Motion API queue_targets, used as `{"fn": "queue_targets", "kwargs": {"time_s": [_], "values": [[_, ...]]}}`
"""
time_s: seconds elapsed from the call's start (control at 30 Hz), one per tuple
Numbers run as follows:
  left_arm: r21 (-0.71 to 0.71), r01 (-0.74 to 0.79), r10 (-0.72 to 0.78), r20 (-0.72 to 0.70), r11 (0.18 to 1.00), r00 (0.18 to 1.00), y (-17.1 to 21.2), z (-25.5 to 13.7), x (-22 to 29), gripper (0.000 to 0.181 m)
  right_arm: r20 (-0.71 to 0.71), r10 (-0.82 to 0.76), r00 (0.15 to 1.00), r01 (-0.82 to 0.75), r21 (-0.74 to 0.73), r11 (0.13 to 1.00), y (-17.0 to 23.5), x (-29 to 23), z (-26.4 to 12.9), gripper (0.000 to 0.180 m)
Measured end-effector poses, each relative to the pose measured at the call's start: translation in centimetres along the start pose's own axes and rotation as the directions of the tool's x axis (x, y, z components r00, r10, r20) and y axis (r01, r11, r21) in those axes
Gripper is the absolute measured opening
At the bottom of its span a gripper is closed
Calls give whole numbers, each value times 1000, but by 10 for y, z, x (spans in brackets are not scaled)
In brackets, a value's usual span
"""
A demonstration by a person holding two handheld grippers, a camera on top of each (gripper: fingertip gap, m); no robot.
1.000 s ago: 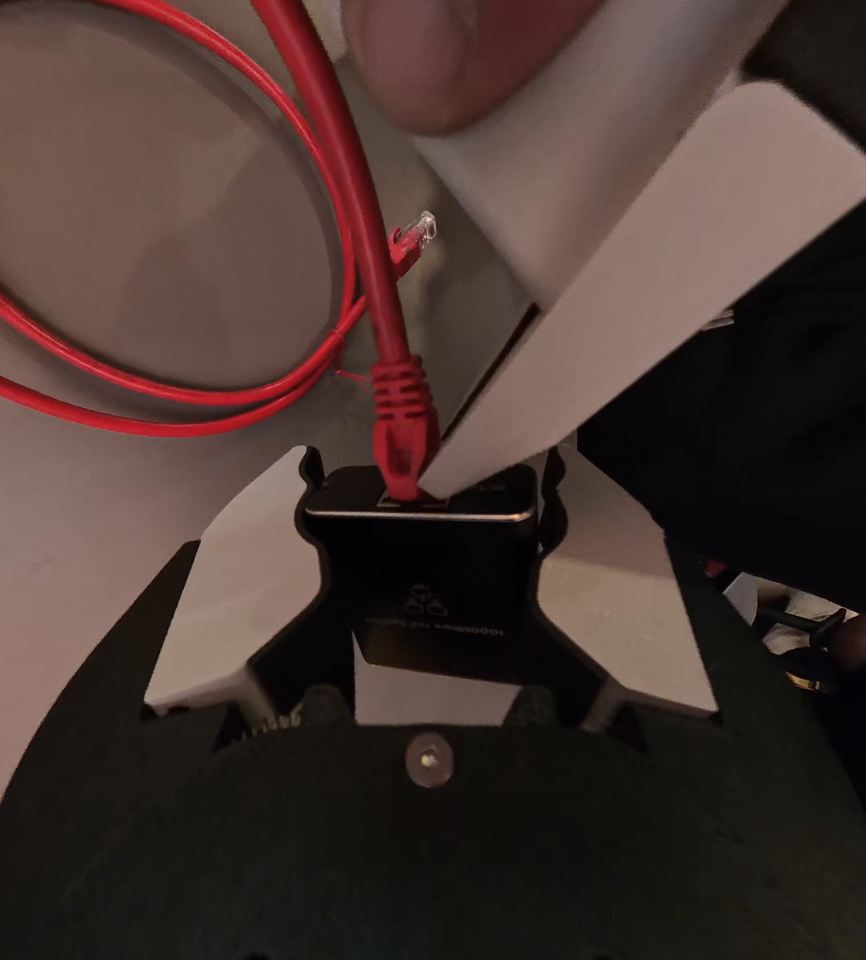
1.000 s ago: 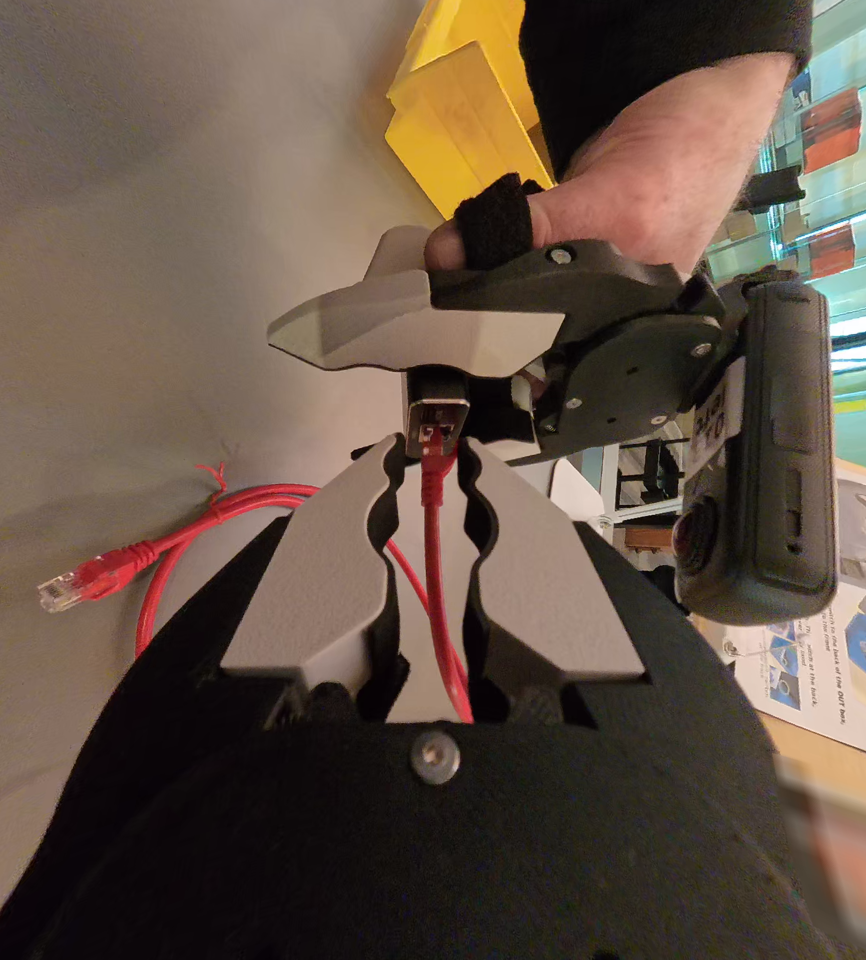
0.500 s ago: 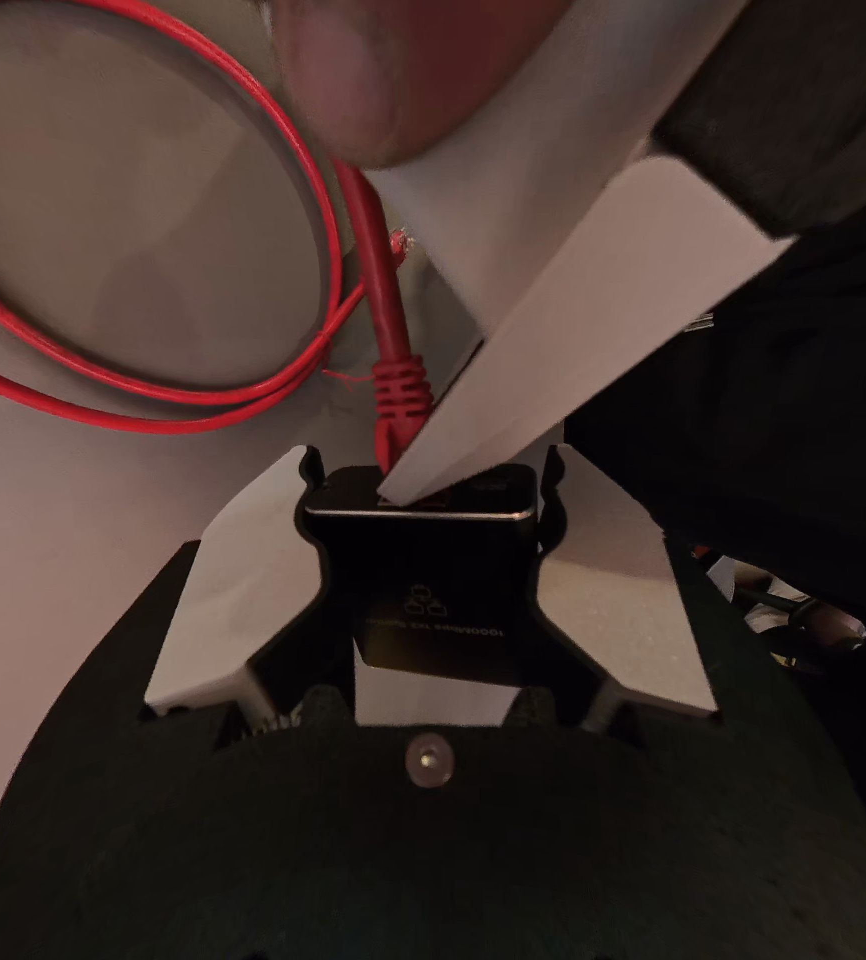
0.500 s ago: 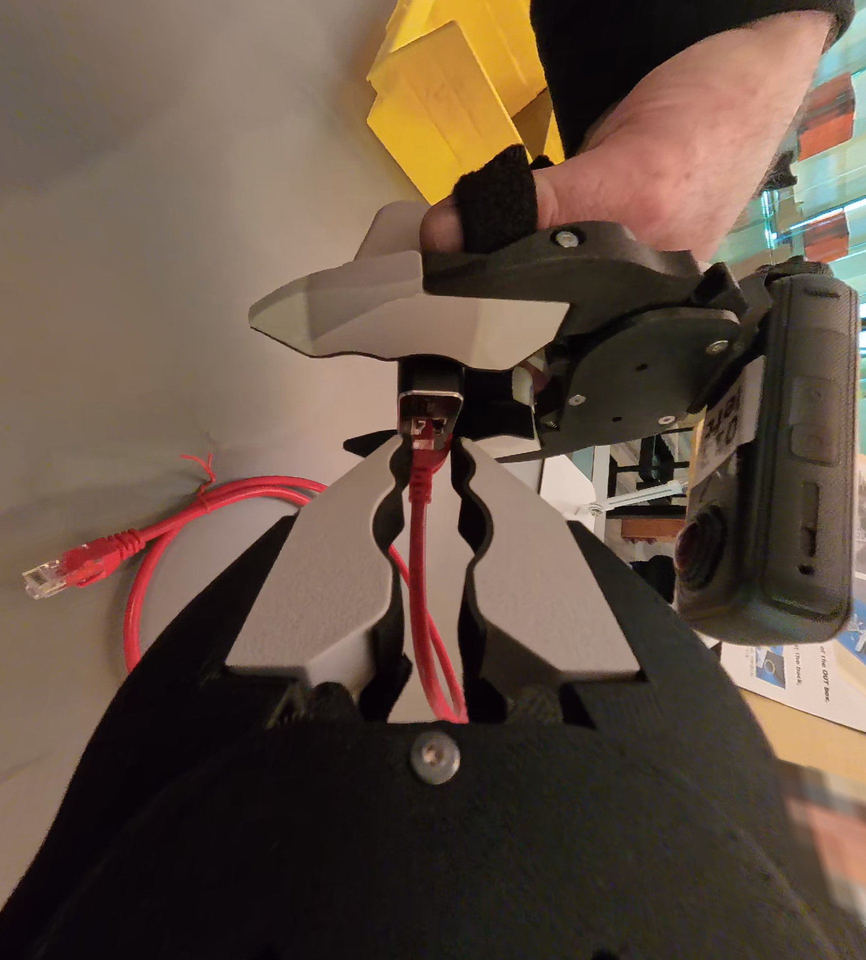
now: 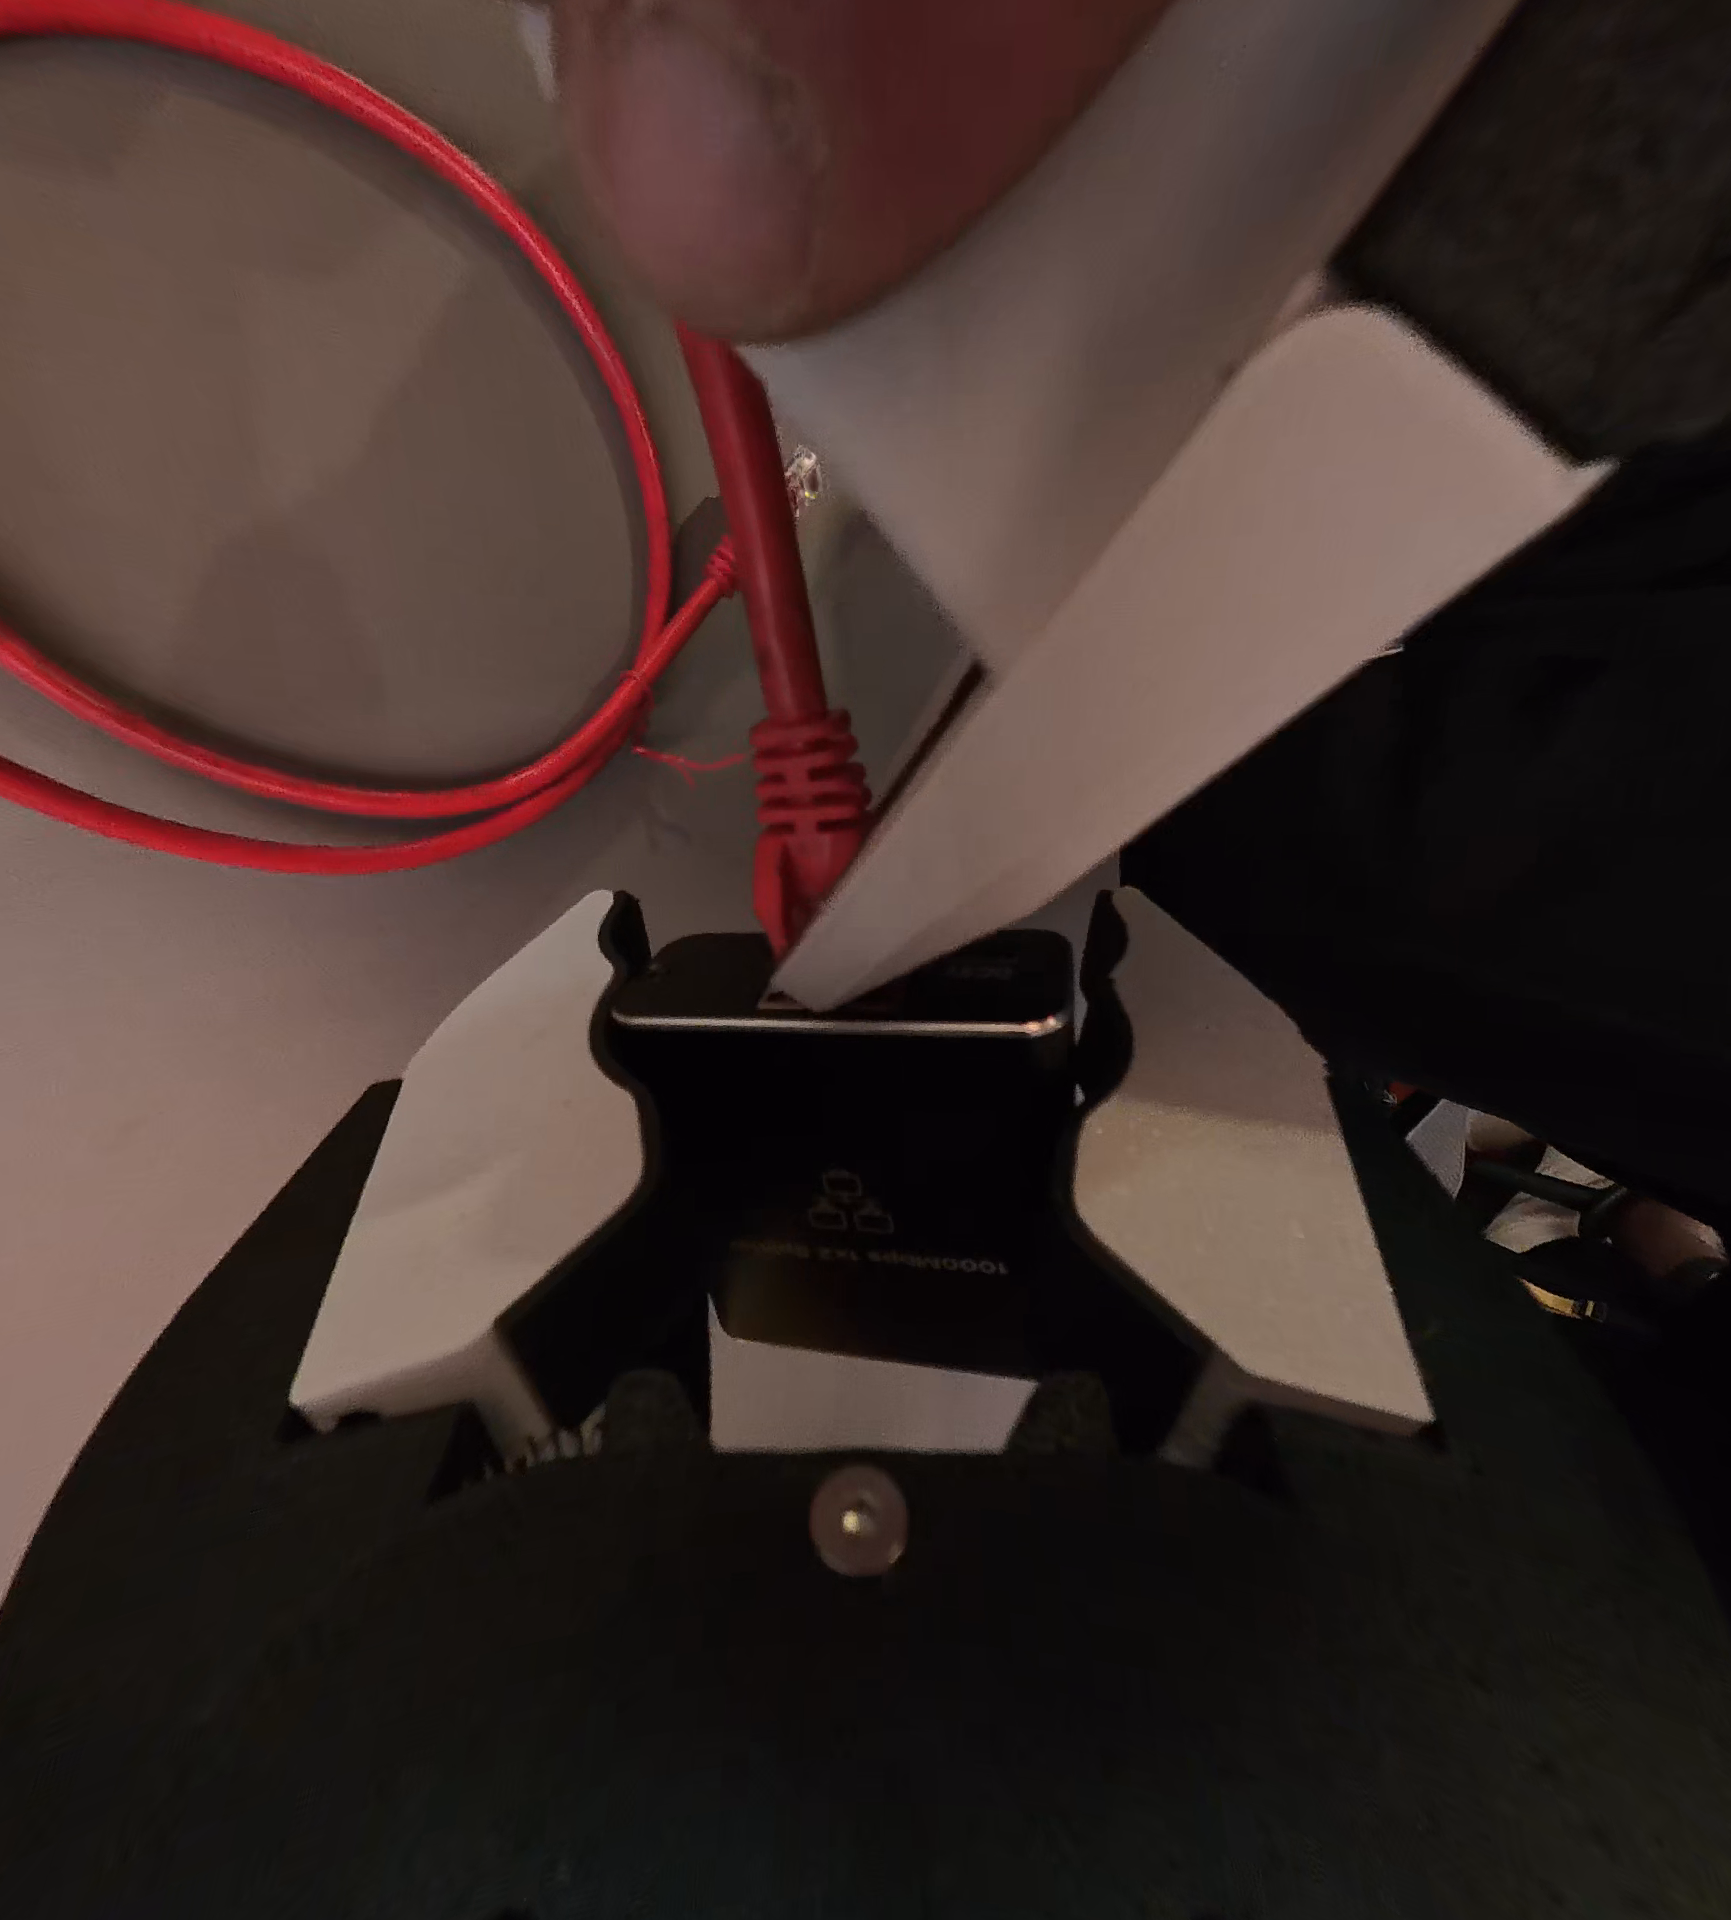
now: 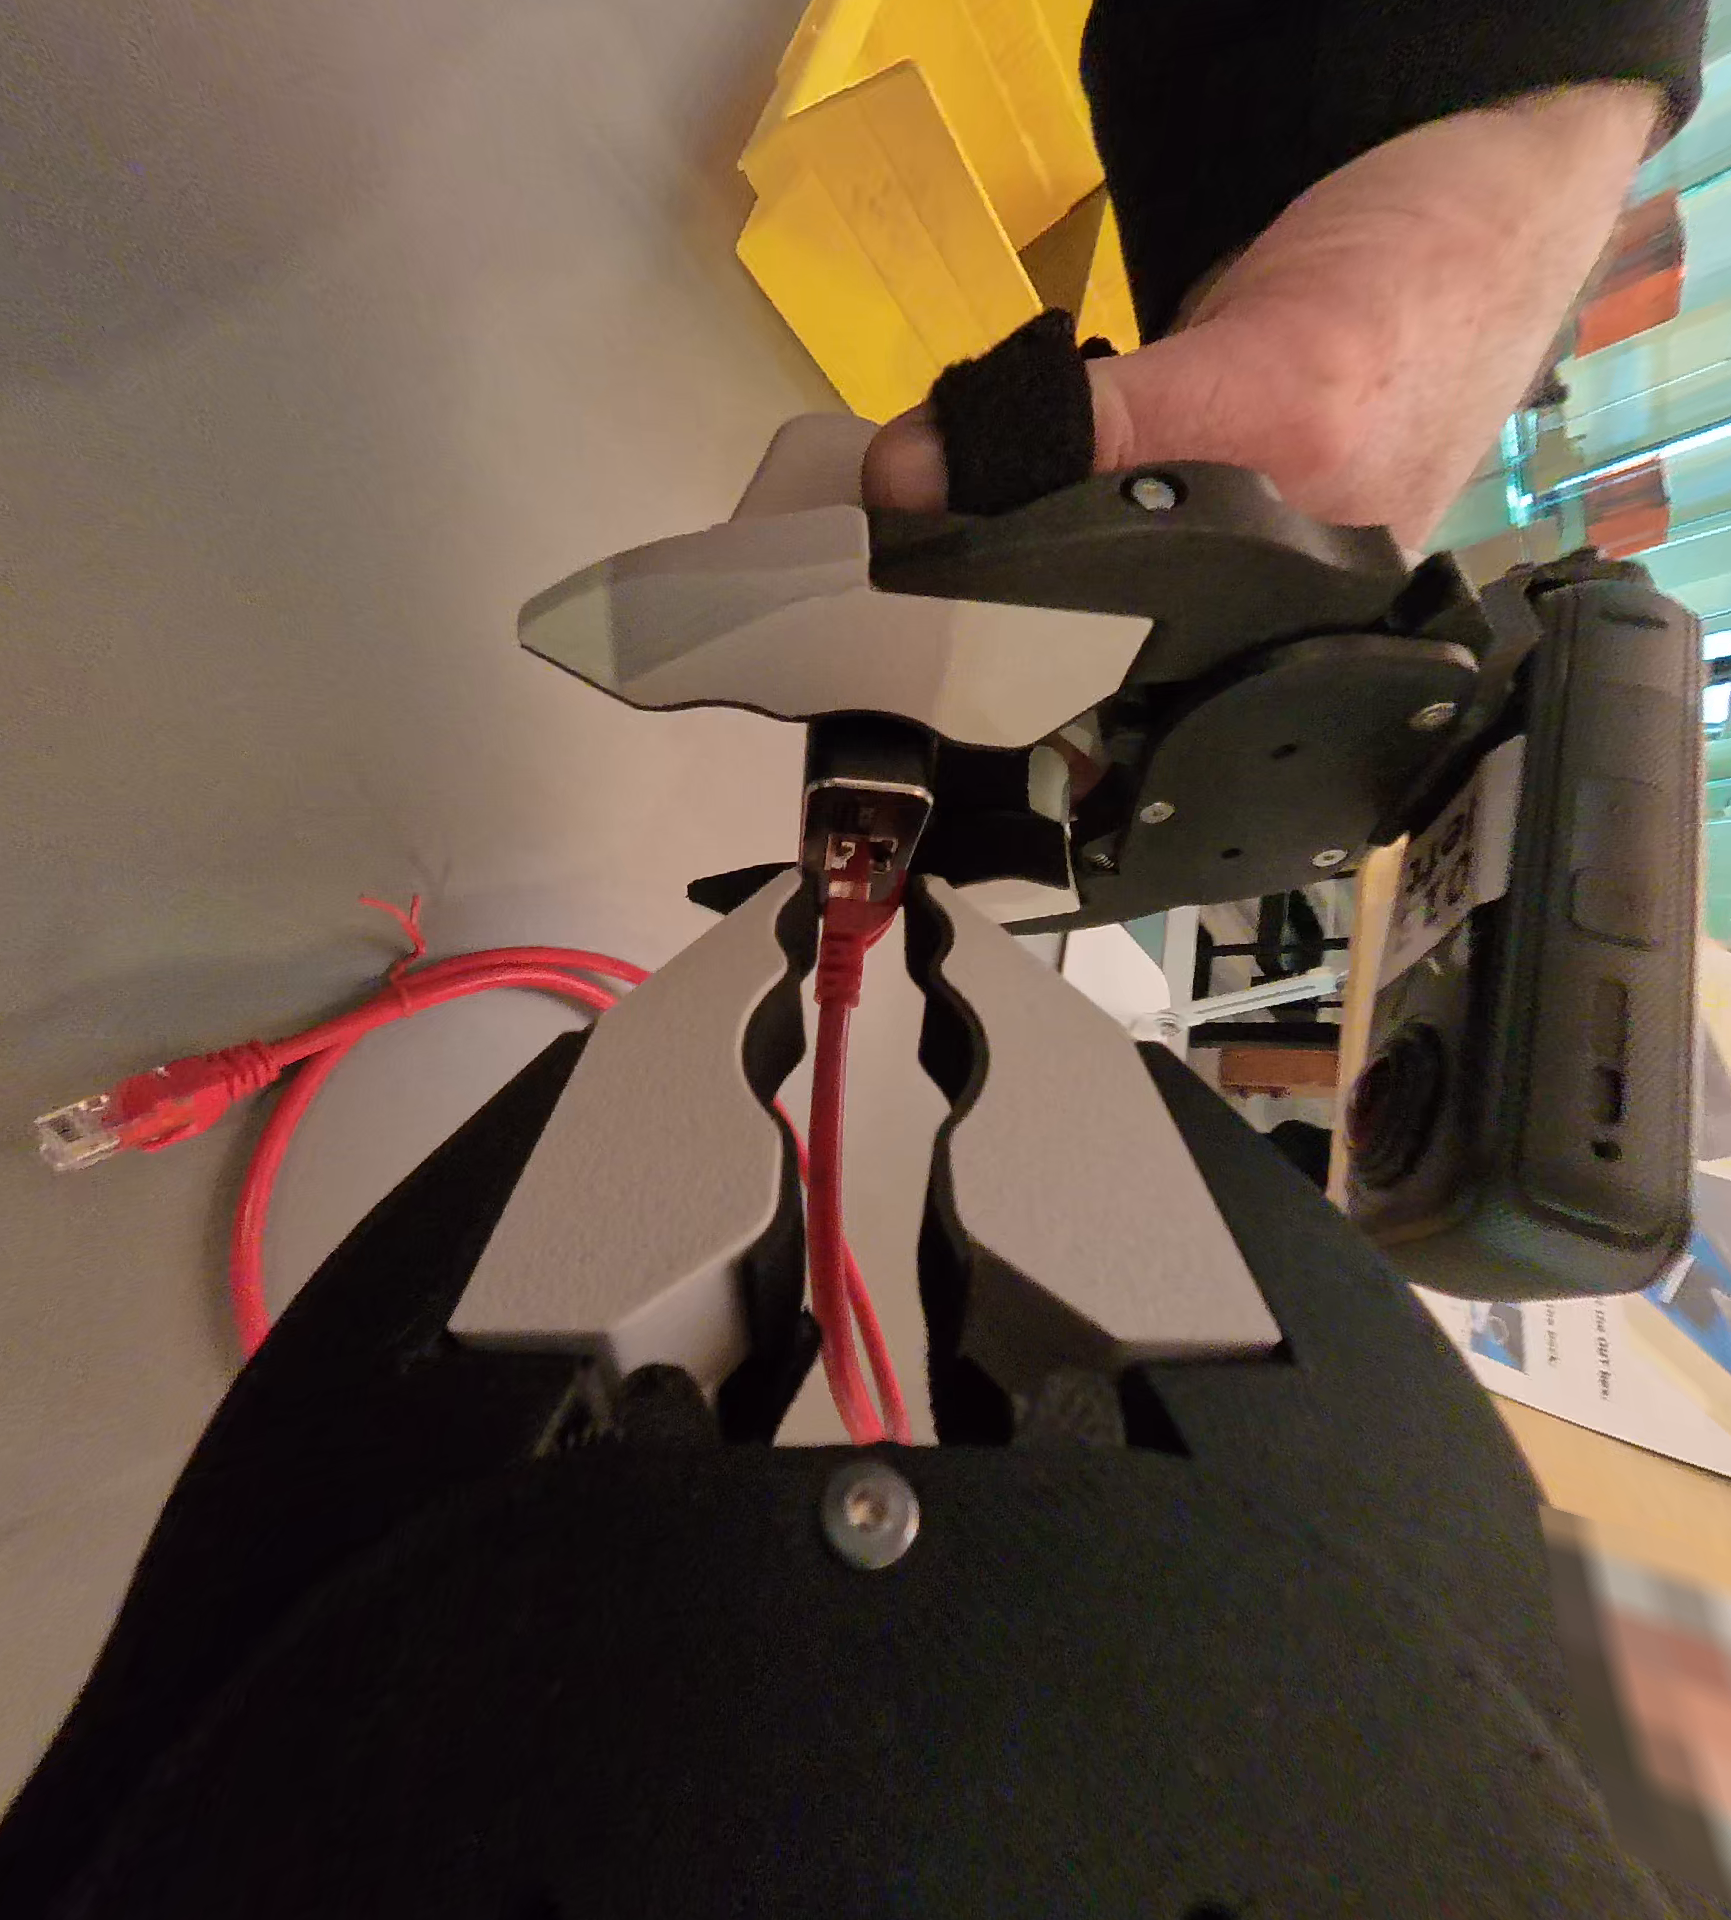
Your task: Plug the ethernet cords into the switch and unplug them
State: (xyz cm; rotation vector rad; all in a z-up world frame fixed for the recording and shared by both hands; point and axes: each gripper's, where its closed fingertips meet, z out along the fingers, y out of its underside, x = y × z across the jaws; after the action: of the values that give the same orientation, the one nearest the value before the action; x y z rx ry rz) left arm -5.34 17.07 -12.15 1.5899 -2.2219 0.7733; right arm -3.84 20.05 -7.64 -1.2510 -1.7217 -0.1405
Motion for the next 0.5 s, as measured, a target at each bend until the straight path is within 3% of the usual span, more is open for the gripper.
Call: {"fn": "queue_targets", "kwargs": {"time_s": [0.5], "values": [[-18, -6, 6, 13, 1000, 1000, -2, -1, -1, 80, 2, -4, 1000, 4, -6, 1000, 1, 1, -2, 12]]}}
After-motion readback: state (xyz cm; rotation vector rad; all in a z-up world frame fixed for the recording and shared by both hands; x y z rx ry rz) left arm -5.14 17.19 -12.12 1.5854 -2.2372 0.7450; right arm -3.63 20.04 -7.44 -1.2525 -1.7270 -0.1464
